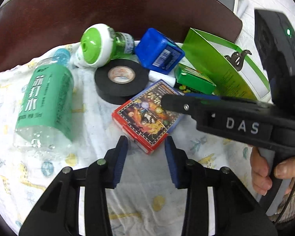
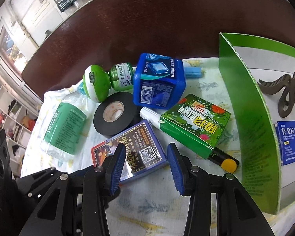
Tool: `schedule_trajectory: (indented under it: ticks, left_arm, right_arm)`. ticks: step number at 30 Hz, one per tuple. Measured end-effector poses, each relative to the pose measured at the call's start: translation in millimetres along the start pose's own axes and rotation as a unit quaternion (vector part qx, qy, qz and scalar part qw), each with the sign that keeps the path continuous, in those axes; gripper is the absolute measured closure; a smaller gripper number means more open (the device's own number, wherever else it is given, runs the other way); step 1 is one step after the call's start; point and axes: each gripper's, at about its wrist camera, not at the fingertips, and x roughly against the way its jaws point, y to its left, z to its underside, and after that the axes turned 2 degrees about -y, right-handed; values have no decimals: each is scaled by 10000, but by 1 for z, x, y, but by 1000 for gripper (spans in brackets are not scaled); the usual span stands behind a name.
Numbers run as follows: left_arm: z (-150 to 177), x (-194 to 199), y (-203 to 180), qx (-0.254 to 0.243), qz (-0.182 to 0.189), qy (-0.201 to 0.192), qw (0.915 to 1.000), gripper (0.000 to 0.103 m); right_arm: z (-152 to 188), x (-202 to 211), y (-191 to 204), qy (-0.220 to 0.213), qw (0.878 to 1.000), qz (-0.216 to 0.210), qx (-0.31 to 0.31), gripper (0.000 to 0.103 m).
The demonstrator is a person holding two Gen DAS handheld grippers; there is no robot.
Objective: Organize rigid objects
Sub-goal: 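Move the right gripper to the red card box and grasp it, then carry the red card box into the green box and release it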
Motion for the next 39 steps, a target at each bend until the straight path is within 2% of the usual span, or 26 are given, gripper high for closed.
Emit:
schedule_trajectory:
  ticks: [3,6,10,13,16,19,23,26,31,39]
  left_arm:
    - [4,10,8,-3,-81,-89,9999,67]
    - [9,25,12,-1,163,-187,9997,67]
    - [8,36,16,71,121,-331,9994,67]
    - [1,25,21,353,44,-182,9992,67]
    - [-5,11,23,548,-102,14,9984,67]
    - [-8,10,26,719,45,10,9974,72]
    - [-10,7,29,766,182,29,9969,72]
    - [-10,7,26,706,133,0,9974,72]
    - [-11,18,16,512,-89,-117,9986,72]
    - [-26,62,-3,173,-202,-639,9976,72]
  right_arm:
    - [7,-1,5,154,9998,-111,93,57]
    - [17,4,13,260,9990,-302,177,59]
    - [24,17,18,201,9988,-367,256,59]
    - [19,25,12,-9,9996,-263,135,59]
    - [16,25,9,-17,9998,-189,108,59]
    - [15,16,11,114,9996,-241,93,59]
    - [15,2,1,326,9984,-433,-184,60]
    - [14,0,6,321,9986,-408,-108,66]
    - [17,9,11,295,9989,-352,88,70]
    - [6,48,24,-263,9982,-425,319,71]
